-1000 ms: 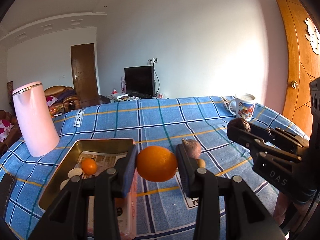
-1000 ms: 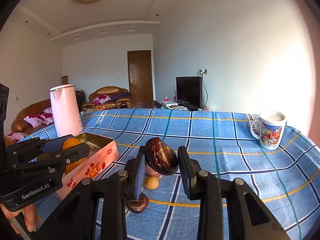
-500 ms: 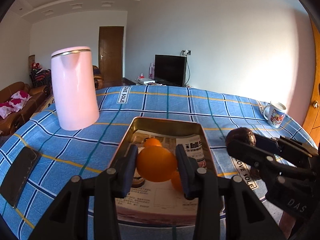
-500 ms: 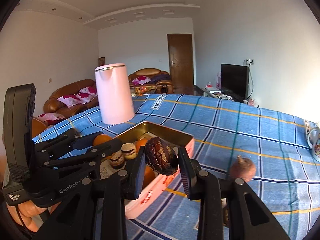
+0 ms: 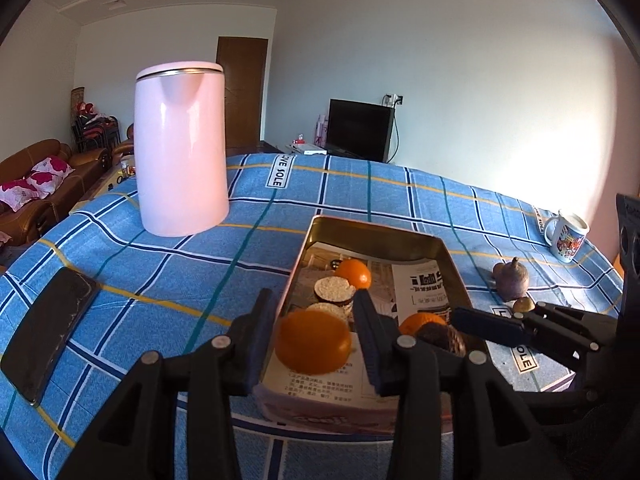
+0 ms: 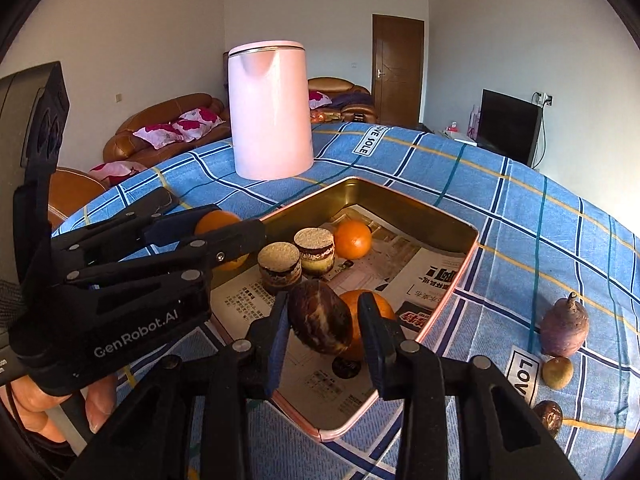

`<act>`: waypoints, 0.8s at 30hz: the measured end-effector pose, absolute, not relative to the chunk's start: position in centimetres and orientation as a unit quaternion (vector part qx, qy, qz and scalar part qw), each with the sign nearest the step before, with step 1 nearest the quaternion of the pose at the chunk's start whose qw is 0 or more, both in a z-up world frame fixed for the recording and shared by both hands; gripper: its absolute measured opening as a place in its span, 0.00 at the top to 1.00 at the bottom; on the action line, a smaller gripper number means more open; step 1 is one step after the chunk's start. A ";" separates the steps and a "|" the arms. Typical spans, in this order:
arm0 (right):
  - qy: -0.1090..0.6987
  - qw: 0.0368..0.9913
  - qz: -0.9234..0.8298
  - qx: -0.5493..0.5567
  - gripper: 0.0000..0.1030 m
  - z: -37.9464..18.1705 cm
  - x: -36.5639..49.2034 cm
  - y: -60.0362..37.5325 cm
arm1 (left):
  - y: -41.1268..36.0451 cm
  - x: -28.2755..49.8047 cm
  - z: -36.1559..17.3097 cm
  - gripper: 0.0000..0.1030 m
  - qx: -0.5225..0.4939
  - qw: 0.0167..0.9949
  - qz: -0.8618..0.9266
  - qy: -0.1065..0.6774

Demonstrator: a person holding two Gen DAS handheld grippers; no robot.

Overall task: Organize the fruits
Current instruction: 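Carry the orange into the tin with the left tool while the right tool lowers the mangosteen there, then grasp a dark mangosteen with the left tool while the right tool grasps a small yellow fruit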

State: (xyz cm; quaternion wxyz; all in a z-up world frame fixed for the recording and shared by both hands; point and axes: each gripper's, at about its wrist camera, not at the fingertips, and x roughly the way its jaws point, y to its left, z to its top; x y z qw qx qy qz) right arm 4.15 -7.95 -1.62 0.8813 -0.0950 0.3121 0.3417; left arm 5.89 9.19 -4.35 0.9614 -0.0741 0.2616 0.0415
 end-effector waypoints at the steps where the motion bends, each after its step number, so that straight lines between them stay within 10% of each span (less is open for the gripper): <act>1: 0.311 0.882 0.342 -0.092 0.51 -1.5 4.1 -8.1 | 9.0 5.9 -4.3 0.50 -0.073 0.962 0.040 0.261; 8: 0.296 0.900 0.314 -0.069 0.44 -0.3 4.2 -13.5 | 6.8 5.6 -3.2 0.34 -0.060 0.967 0.026 0.247; 24: 0.375 0.910 0.177 -0.013 0.45 -3.0 10.9 -25.0 | 2.7 7.2 -3.1 0.31 -0.038 0.965 0.009 0.260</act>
